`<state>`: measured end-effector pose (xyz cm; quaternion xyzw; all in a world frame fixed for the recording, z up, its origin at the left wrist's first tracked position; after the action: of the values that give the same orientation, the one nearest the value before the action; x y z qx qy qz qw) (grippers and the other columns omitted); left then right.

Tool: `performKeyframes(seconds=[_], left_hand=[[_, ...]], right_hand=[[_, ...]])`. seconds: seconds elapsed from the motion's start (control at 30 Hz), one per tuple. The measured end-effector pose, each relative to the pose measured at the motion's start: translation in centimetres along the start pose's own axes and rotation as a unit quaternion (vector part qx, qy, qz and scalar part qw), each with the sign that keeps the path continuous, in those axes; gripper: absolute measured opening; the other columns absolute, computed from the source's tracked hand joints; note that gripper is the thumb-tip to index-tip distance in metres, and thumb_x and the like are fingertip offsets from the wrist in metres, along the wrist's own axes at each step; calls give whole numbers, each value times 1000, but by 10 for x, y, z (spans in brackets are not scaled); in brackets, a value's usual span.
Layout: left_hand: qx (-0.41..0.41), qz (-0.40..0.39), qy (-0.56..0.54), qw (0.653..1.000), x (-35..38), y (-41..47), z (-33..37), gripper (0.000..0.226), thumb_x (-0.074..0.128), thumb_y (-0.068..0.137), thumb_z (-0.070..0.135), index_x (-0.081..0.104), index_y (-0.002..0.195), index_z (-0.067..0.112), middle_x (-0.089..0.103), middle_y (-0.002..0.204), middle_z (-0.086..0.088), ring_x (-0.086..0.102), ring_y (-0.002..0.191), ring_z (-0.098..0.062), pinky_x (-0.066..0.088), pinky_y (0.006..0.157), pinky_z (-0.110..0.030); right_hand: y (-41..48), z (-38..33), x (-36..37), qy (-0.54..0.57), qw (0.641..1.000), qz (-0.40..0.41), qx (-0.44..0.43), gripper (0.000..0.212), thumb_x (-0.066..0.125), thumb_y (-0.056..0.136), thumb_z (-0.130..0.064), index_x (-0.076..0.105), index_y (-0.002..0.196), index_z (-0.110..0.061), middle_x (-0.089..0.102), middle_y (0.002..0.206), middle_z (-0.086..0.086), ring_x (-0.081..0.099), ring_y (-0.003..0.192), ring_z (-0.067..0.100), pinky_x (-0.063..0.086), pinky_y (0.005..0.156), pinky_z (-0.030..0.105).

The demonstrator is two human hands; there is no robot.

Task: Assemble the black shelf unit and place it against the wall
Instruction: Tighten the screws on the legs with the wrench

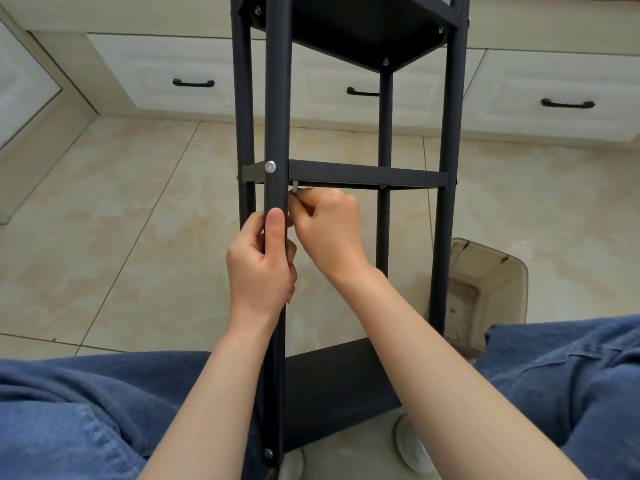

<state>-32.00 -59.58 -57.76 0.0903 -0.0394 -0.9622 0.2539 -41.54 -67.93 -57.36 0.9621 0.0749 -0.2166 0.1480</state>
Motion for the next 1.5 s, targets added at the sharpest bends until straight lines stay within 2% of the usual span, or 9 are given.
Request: performKeyframes(seconds=[0.27,0.5,0.7,0.83,1.0,1.13,1.23,1.4,1.5], left_hand=[[-2,-20,-11,1000,5,-3,-1,33,43,106,42,54,78,27,45,55,-4,41,38,-19,34,35,-23],[-3,-23,-19,1000,7,-3,-1,33,43,106,41,55,80,24,44,54,-1,40,36,-17,32,34,-22],[-9,-17,-28,999,5,-2,-1,33,43,106,42,56,79,29,44,55,-1,40,37,-19,32,33,-22],[-13,-11,-35,999,3,-2,-2,33,44,106,43,57,78,33,44,56,-4,39,36,-19,32,33,-22],[-14,-5,-44,999,2,-1,-1,37,43,108,40,59,75,39,40,60,-20,38,36,-22,31,33,-21],[-18,-8,-48,999,2,-1,-1,38,43,107,41,60,74,41,42,58,-14,38,36,-21,31,33,-21],[-20,-10,-44,999,3,-1,-2,36,43,106,43,57,74,37,41,58,-16,38,35,-21,30,33,-21],[-16,-20,-36,999,4,-2,-2,36,43,106,44,57,74,37,43,54,-2,39,35,-20,31,33,-22],[-13,-23,-33,999,5,-3,-2,34,43,106,44,58,79,31,44,55,-4,40,35,-19,31,33,-22]], right_hand=[[-3,2,-4,-21,996,66,-59,21,61,97,-10,74,86,4,74,78,11,68,68,23,54,69,37],[-5,11,-6,9,999,35,-19,30,58,98,-13,71,78,6,68,68,17,62,65,36,50,66,48],[-10,12,-12,61,997,13,50,30,61,94,-13,71,69,0,62,59,6,55,59,18,45,63,39],[-7,6,-15,83,994,-12,68,31,61,92,-13,70,66,-1,60,57,11,53,59,22,43,60,34],[-2,1,-15,80,993,-28,77,31,62,92,-12,70,64,-2,46,45,-7,40,49,9,36,56,27],[-3,-2,-15,72,995,-37,66,30,62,95,-14,73,70,-1,60,57,13,55,61,30,49,64,42],[-4,-1,-15,61,996,-31,62,32,61,96,-16,72,70,0,62,60,14,57,63,32,48,67,43],[-5,3,-10,52,998,-14,44,33,60,98,-13,73,71,1,69,63,7,58,54,7,46,63,21],[-5,3,-6,52,998,11,21,28,59,97,-9,73,75,2,69,66,4,56,53,-3,41,60,9]])
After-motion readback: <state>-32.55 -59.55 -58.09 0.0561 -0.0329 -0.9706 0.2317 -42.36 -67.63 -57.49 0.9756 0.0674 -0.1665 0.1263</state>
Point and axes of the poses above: each hand's wrist, its own y-axis towards the middle knuckle, its own x-axis out of the palm, z = x × y, the point moved 7 cm from there along y, towards the middle knuckle
